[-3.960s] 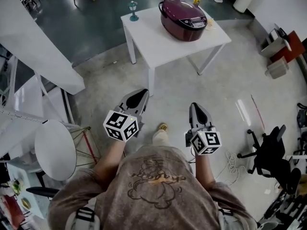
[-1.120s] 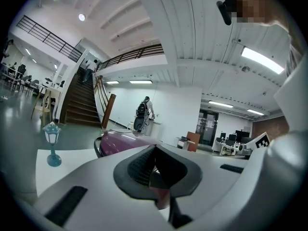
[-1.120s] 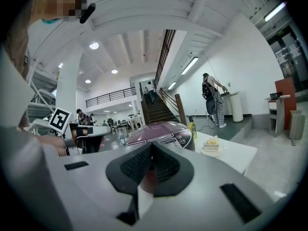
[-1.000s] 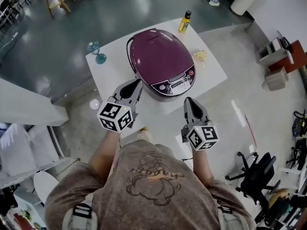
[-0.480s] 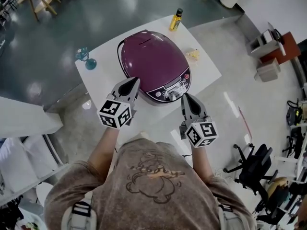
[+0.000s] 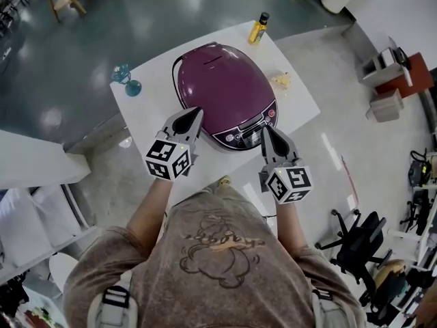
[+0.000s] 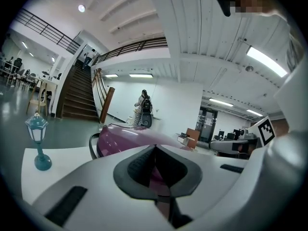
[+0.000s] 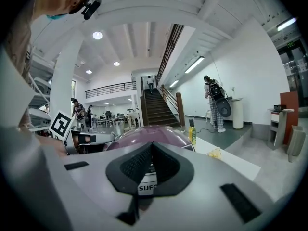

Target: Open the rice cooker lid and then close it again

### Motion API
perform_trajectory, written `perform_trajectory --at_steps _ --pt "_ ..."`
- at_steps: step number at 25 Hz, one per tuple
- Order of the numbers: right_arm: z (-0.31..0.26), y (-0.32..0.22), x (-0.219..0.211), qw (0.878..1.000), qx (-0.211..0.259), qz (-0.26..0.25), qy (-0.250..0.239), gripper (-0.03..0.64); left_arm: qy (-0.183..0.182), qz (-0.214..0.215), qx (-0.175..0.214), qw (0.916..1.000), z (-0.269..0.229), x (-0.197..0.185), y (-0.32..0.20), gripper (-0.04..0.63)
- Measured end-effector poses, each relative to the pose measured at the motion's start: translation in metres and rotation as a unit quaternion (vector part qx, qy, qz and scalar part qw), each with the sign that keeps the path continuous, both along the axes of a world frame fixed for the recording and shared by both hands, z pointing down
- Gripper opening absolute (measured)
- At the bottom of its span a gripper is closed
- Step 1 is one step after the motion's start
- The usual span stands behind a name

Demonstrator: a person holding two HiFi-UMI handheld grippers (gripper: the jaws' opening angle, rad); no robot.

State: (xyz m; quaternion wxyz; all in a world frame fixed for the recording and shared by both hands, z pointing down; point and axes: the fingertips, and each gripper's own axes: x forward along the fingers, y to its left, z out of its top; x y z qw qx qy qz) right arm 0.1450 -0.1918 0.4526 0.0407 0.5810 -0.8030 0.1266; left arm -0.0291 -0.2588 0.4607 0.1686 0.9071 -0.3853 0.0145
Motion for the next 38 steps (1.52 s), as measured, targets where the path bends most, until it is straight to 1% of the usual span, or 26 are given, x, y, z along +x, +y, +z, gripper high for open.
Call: perform_trajectory --at_steps 7,13,20,30,38 --pt "0.006 -0.02 -0.006 0.999 -0.008 -0.035 0.022 0.002 -0.006 -0.017 0.004 0.9998 -0.002 0.0 -0.006 0.021" --pt "0.012 -0.032 -0.007 0.997 -0.023 -0.048 0.054 0.002 -0.011 -0.032 0.001 0.9994 0.0 -0.002 -0.008 0.021" --pt "0.016 -0.039 -0.011 0.994 -0.031 -0.07 0.073 0.003 -0.013 -0.039 0.0 0.9991 0.003 -0.002 -0.008 0.021" --pt "0.024 -0.043 -0.018 0.99 -0.053 -0.104 0.081 0.003 -0.014 -0.042 -0.006 0.999 0.004 -0.003 -0.008 0.021" --pt "0.025 -0.042 -0.019 0.988 -0.06 -0.114 0.086 0.003 -0.011 -0.047 -0.009 0.9988 0.003 -0.003 -0.009 0.021"
